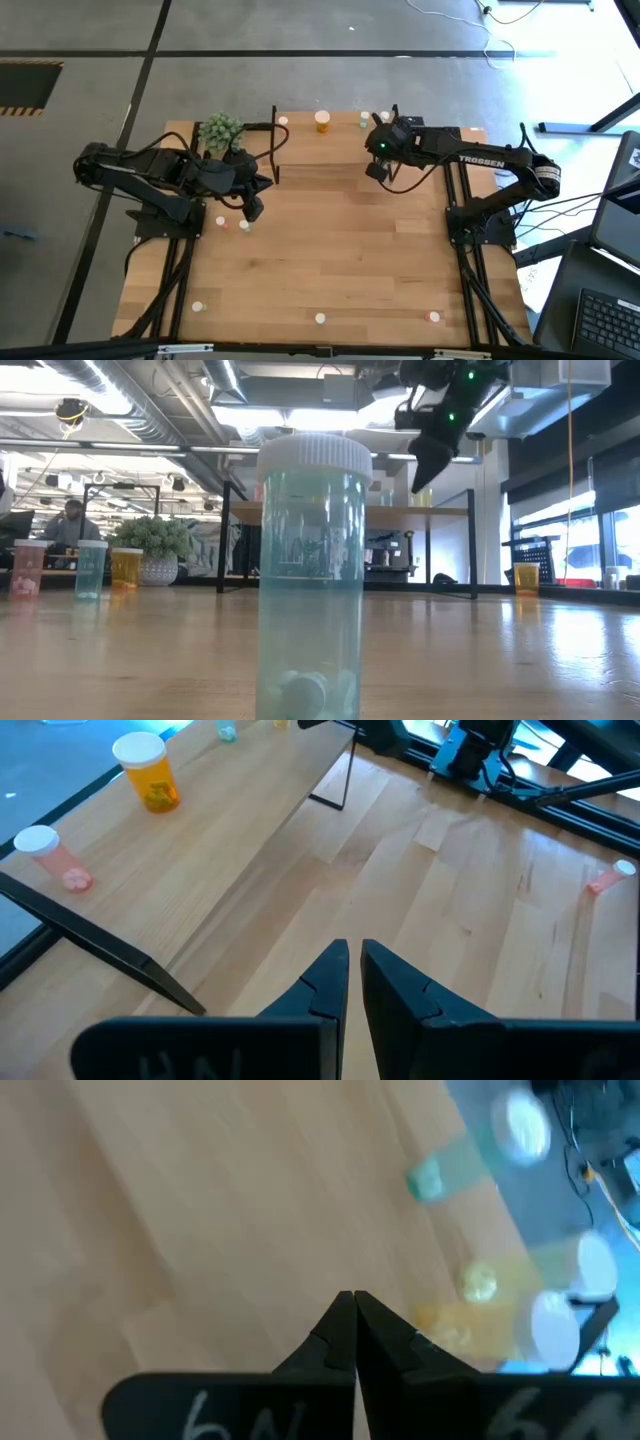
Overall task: Pick and place medicine bottles onto shelf by color
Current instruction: Put the top yellow medicine bottle on the shelf, aligned with the other yellow medicine bottle, then put the bottom blue medicine bottle on the shelf
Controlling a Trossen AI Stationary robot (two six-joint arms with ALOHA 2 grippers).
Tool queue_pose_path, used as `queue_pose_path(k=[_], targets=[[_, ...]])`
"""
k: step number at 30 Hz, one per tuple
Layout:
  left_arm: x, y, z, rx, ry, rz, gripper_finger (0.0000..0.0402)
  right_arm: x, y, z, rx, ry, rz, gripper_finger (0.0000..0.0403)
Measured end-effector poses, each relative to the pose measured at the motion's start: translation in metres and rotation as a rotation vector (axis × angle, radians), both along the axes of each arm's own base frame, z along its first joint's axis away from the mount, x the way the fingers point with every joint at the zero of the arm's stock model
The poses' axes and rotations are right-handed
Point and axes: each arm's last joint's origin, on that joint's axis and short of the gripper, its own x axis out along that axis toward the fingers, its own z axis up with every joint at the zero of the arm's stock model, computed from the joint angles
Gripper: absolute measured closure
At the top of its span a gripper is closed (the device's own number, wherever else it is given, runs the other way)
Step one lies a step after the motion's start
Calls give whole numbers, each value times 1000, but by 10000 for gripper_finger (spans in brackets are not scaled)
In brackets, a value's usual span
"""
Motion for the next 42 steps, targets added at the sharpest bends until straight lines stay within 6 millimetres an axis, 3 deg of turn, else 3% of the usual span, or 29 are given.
queue_pose_path(k=[7, 22, 34, 42], targets=[[0, 0, 0, 0, 0, 0, 374, 7, 22, 28, 23, -40, 34, 402], [0, 0, -1, 2, 8, 0, 374, 0, 69, 120, 63, -202, 115, 402], [-8, -1, -11, -146, 104, 1, 374, -33, 109, 158, 223, -181, 167, 402], [-18, -3, -22, -341, 236, 23, 374, -38, 135, 157, 452, -145, 340, 402]])
